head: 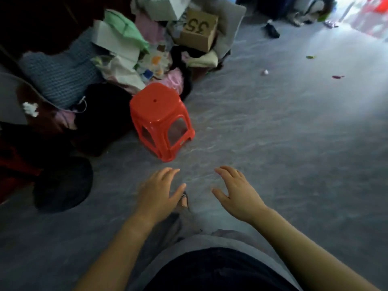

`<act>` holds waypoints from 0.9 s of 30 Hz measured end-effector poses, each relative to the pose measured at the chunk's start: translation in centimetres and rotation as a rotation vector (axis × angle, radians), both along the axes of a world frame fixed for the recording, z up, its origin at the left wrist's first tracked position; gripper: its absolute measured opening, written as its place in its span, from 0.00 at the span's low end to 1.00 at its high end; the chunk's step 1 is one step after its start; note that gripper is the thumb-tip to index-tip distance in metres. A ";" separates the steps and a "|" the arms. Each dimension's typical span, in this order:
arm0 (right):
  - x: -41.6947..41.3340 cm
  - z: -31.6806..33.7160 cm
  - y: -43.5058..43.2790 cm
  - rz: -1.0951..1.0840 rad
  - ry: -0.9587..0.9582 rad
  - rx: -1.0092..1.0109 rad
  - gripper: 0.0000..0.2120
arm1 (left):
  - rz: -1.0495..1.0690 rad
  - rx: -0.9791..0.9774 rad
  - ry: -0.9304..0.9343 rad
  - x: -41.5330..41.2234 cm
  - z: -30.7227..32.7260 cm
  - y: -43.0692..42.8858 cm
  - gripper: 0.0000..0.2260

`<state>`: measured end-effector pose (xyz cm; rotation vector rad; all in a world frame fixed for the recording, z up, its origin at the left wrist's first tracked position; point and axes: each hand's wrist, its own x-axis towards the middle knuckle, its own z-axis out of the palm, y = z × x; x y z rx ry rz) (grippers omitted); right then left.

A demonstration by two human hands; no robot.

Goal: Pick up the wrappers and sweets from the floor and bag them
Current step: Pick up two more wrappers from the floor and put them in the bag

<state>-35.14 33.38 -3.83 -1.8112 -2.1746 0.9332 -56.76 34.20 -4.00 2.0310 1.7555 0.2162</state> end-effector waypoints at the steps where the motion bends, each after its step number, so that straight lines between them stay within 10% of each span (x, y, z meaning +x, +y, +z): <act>1: 1.6 -0.7 4.5 -0.072 0.005 -0.011 0.27 | -0.066 -0.032 0.002 1.4 -0.9 5.4 0.33; 27: 30.9 -0.3 48.4 -0.673 0.024 0.052 0.27 | -0.693 0.025 0.047 36.4 -0.6 60.5 0.22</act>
